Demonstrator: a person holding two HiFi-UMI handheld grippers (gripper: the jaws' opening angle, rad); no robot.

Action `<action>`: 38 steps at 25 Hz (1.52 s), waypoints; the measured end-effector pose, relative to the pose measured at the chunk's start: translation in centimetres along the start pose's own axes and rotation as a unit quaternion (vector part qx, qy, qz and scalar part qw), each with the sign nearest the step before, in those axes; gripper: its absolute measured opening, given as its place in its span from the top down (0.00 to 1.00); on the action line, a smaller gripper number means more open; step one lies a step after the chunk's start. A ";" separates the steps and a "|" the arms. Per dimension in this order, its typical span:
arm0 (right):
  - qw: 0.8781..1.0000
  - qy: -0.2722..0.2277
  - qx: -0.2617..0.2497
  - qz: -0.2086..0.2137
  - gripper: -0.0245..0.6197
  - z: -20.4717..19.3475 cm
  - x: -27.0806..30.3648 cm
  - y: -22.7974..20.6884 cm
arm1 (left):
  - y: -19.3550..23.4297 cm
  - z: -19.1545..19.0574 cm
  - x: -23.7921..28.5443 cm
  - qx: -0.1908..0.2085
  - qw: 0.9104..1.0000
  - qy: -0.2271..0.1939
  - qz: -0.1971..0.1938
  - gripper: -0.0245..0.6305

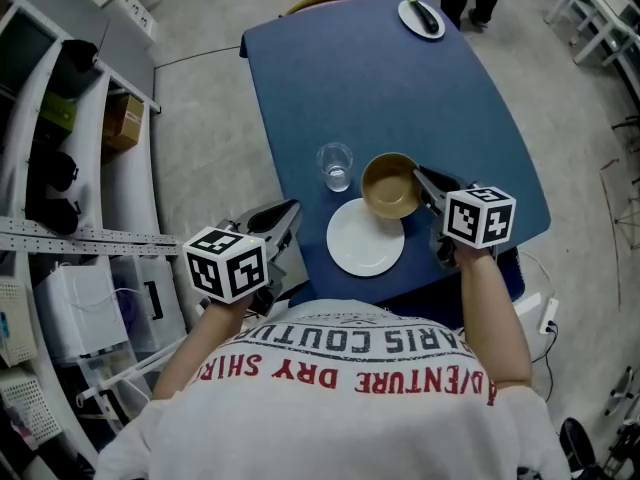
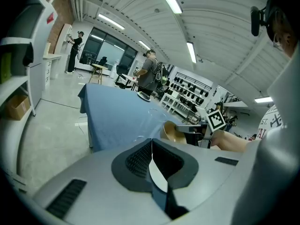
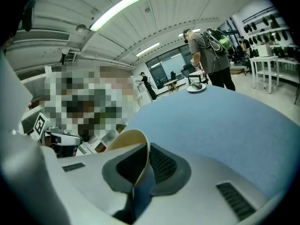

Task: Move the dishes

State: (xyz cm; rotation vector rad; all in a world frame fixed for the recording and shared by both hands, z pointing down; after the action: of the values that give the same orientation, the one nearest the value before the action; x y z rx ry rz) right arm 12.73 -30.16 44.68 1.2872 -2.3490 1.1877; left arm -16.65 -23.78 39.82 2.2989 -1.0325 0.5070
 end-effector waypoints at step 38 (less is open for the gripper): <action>0.968 -0.115 -0.205 0.088 0.88 -2.1 -14.2 9.3 | -11.9 -1.8 -8.3 0.039 0.991 -0.129 0.002 0.92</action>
State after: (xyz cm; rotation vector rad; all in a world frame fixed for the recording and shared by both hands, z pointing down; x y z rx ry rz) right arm 13.53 -17.26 33.56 1.1394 -2.7305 0.5624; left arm -12.91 -11.58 32.67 2.4799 -1.1558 0.2584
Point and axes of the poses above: the fingertips, and each gripper's own axes: x forward along the fingers, y to its left, z out of its top, the point moved 7 cm from there along -x, backward along the fingers, and after that the axes turned 9 degrees about x, right-handed, at the moved point
